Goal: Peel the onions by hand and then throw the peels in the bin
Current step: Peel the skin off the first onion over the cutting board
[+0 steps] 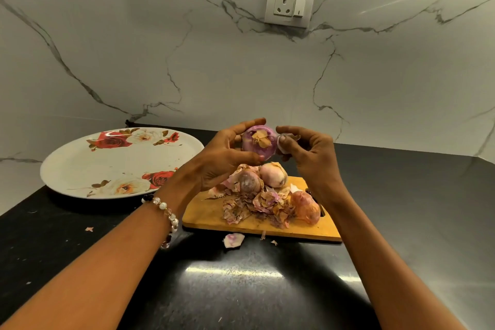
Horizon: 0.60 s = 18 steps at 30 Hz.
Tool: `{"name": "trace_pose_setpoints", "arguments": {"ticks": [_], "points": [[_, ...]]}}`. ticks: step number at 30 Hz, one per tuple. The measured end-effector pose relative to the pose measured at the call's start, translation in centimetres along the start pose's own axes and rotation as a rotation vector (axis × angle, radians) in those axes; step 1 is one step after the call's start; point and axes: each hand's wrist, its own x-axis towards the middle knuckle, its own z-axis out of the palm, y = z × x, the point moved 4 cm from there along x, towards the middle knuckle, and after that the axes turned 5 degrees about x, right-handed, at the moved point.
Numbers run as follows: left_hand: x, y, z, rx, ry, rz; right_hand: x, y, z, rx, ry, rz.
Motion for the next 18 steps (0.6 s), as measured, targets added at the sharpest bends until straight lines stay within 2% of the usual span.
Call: {"name": "trace_pose_setpoints", "arguments": {"ticks": [5,11,16,18], "points": [[0.1,0.0,-0.1,-0.063,-0.002,-0.039,0.1,0.1,-0.2,-0.044,-0.032,-0.016],[0.1,0.0,-0.3,-0.227,-0.005,-0.009,0.1,0.9,-0.7,0.031,-0.022,0.121],[0.3,-0.1,-0.4,-0.277,0.037,-0.06,0.5,0.8,-0.5,-0.166,-0.064,0.05],[0.3,-0.1,-0.3,-0.186,0.039,-0.067,0.5,0.1,-0.5,-0.168,-0.084,-0.025]]}}
